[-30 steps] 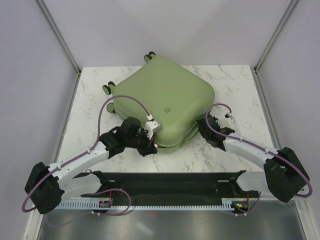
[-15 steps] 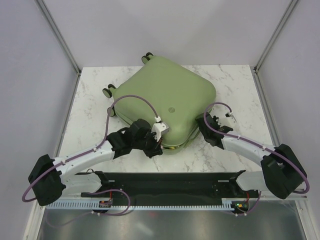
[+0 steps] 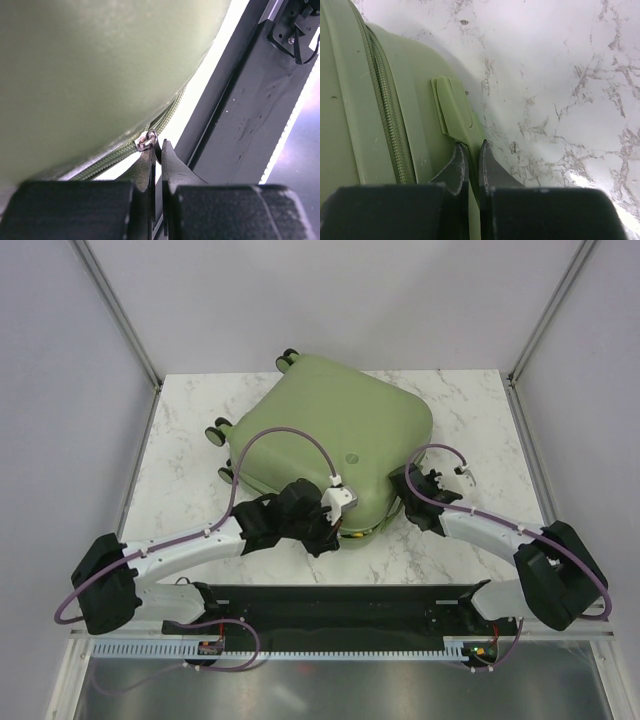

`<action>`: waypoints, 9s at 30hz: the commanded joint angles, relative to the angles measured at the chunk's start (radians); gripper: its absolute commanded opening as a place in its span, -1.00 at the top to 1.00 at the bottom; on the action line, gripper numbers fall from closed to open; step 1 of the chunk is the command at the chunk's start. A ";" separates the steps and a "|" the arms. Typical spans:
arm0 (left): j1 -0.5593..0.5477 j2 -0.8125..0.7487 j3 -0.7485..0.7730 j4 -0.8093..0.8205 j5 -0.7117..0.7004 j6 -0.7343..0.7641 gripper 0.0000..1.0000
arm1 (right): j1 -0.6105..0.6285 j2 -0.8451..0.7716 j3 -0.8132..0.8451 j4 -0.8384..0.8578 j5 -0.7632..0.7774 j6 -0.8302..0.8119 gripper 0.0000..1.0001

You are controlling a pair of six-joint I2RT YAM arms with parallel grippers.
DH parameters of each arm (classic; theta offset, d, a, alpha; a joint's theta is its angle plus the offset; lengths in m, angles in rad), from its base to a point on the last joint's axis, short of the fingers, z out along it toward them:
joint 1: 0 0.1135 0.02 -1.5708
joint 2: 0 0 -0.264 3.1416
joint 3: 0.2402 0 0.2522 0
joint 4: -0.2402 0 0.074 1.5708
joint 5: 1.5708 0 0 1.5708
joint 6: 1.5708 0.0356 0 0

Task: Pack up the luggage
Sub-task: Zip the luggage at the center of the board.

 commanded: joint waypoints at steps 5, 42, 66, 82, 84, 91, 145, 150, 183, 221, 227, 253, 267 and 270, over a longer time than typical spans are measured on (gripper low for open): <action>-0.061 0.019 0.155 0.377 0.183 -0.054 0.95 | 0.079 0.055 -0.053 0.135 -0.434 0.259 1.00; 0.544 -0.301 -0.141 0.137 -0.147 -0.229 0.95 | 0.389 0.432 0.345 0.070 -0.627 -0.181 1.00; 0.477 -0.550 -0.338 0.209 0.183 -0.232 0.95 | 0.446 0.548 0.411 0.045 -0.576 -0.060 1.00; 0.374 -0.420 -0.255 0.144 0.077 -0.267 0.46 | 0.409 0.466 0.298 0.002 -0.567 -0.083 0.99; 0.376 -0.403 -0.232 0.095 0.071 -0.299 0.22 | 0.394 0.429 0.275 -0.019 -0.570 -0.123 0.75; 0.380 -0.461 -0.175 -0.125 -0.075 -0.362 -0.43 | 0.360 0.340 0.350 -0.199 -0.527 -0.371 -0.45; 1.261 -0.305 -0.150 -0.119 -0.188 -0.631 -0.86 | -0.220 1.015 1.363 0.025 -1.374 -0.921 -0.74; 1.261 -0.211 -0.135 -0.056 -0.153 -0.568 -0.82 | -0.182 0.915 1.169 0.059 -1.424 -0.934 -0.74; 0.735 0.287 0.153 0.302 0.283 -0.362 -0.62 | -0.145 0.055 0.313 -0.169 -1.190 -1.057 -0.75; 0.925 0.206 0.184 0.312 0.384 -0.198 -0.67 | -0.591 0.294 1.131 -0.501 -0.734 -1.028 -0.80; 0.925 0.142 0.130 0.286 0.366 -0.206 -0.68 | -0.593 0.467 1.224 -0.497 -0.651 -1.045 -0.75; 0.925 0.050 0.095 0.197 0.514 0.020 -0.52 | -0.599 0.742 1.477 -0.619 -0.532 -1.092 1.00; 0.922 0.185 0.152 0.242 0.810 0.029 -0.44 | -0.807 0.818 1.599 -0.641 -0.559 -1.151 1.00; 0.911 0.212 0.173 0.255 0.815 0.029 -0.43 | -0.841 0.829 1.614 -0.639 -0.575 -1.152 1.00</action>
